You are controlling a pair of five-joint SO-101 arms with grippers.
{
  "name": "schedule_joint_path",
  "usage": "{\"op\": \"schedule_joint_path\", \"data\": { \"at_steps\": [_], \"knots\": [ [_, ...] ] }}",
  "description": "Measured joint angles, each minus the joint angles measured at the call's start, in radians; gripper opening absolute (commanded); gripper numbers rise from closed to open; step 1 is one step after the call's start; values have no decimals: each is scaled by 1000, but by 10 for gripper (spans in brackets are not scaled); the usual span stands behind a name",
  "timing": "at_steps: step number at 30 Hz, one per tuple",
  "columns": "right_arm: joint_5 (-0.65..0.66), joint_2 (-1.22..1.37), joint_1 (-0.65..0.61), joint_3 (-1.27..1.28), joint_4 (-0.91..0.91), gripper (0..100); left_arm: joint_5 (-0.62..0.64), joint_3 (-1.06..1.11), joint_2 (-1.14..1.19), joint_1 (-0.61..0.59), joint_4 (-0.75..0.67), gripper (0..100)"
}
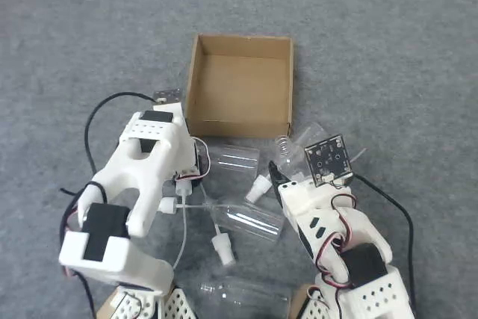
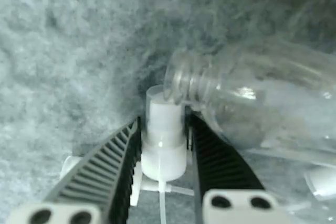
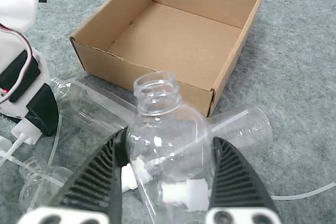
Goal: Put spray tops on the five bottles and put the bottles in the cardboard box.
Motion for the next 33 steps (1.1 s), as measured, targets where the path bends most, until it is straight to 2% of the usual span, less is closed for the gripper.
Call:
{"op": "schedule_joint_path", "data": {
  "at_steps": [4,14,22,33],
  "knots": [
    [0,0,0,0,0,58,2,0,0,2,0,5],
    [0,0,0,0,0,58,3,-2,0,6,-2,13],
    [0,0,0,0,0,58,3,-49,5,-72,49,12],
    [0,0,0,0,0,58,6,-80,5,-74,95,12]
  ]
}}
